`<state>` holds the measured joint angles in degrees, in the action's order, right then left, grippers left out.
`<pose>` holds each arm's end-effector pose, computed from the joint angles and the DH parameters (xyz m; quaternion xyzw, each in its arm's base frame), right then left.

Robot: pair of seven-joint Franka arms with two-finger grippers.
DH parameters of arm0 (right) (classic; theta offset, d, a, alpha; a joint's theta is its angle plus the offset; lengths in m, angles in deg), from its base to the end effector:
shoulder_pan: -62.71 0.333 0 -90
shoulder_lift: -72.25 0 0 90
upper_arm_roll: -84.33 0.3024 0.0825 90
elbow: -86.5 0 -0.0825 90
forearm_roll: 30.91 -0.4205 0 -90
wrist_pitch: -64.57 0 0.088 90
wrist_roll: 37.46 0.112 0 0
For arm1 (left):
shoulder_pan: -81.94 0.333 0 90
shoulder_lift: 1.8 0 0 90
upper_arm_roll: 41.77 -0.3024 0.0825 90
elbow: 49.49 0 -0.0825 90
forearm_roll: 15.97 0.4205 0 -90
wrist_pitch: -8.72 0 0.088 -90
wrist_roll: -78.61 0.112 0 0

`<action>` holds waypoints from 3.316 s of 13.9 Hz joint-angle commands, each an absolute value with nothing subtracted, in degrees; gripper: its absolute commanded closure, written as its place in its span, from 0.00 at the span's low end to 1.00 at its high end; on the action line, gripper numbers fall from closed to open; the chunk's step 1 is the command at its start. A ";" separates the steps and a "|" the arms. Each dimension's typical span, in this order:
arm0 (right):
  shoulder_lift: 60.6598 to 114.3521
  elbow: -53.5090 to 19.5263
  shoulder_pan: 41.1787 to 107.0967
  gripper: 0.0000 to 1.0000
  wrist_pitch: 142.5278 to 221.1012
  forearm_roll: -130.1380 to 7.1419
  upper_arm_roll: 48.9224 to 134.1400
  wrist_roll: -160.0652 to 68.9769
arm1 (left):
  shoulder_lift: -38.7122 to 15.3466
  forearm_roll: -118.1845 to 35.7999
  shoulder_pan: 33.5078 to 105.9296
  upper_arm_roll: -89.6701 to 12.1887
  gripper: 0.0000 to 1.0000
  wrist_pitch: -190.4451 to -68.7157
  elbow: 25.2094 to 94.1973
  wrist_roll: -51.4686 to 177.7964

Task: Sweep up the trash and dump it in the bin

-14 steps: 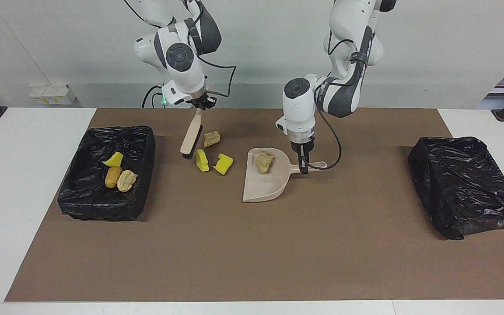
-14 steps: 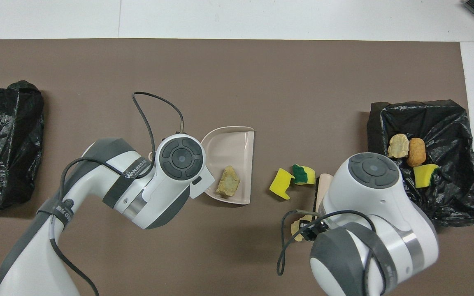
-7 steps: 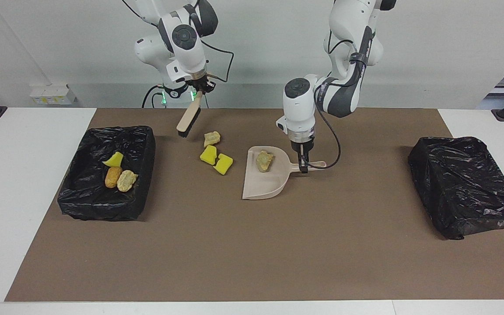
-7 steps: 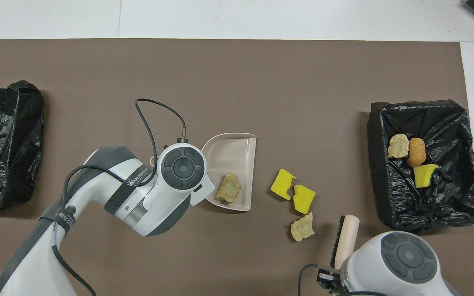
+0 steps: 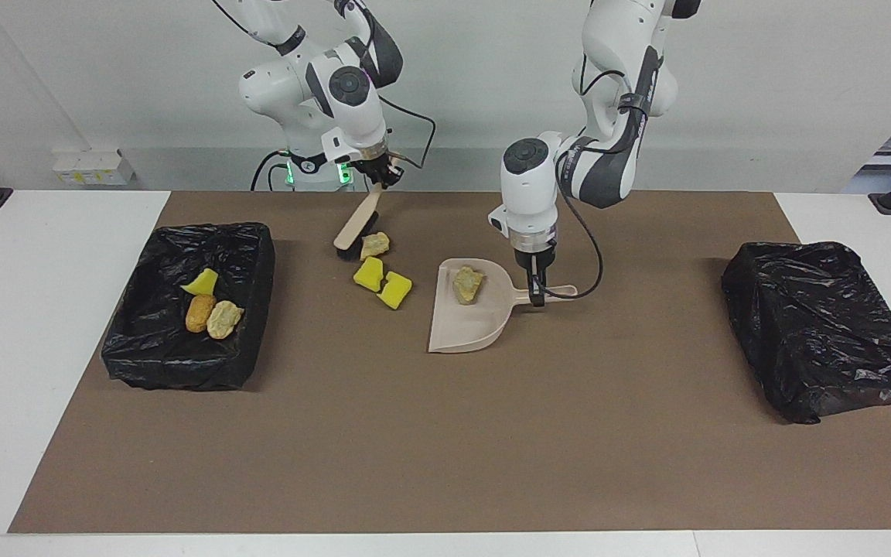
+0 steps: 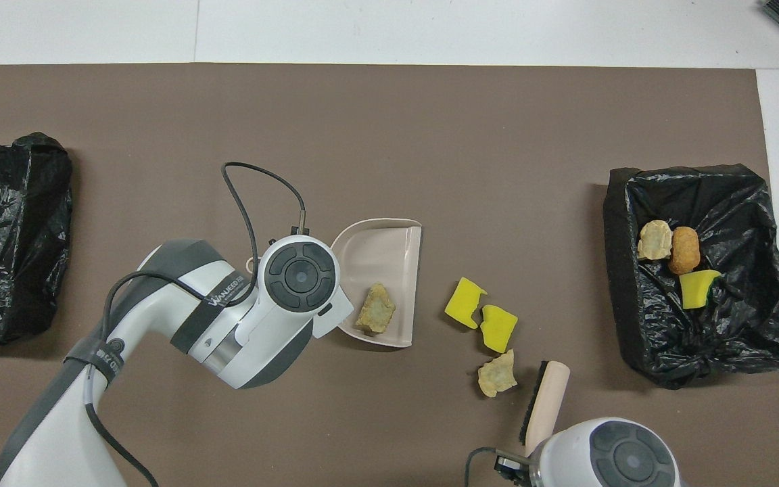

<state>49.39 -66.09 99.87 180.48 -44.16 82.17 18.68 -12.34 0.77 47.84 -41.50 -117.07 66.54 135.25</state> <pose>0.3140 0.2391 0.3100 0.9577 -0.2400 -0.1584 0.0131 0.5105 -0.3354 0.3191 -0.6321 0.7659 0.0292 0.1136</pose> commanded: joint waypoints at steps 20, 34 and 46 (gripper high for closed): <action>73.84 -36.90 102.18 1.00 180.70 -57.64 83.37 -11.44 | -10.94 1.00 50.72 -41.86 1.00 -120.84 69.07 138.97; 71.64 -26.72 98.49 1.00 160.65 -44.10 83.63 -7.40 | -10.59 -16.31 60.12 -41.68 1.00 -121.19 68.55 159.09; 70.04 -31.98 111.38 1.00 168.44 -43.39 84.42 2.08 | -5.22 -20.01 85.95 -41.94 1.00 -108.99 58.98 173.60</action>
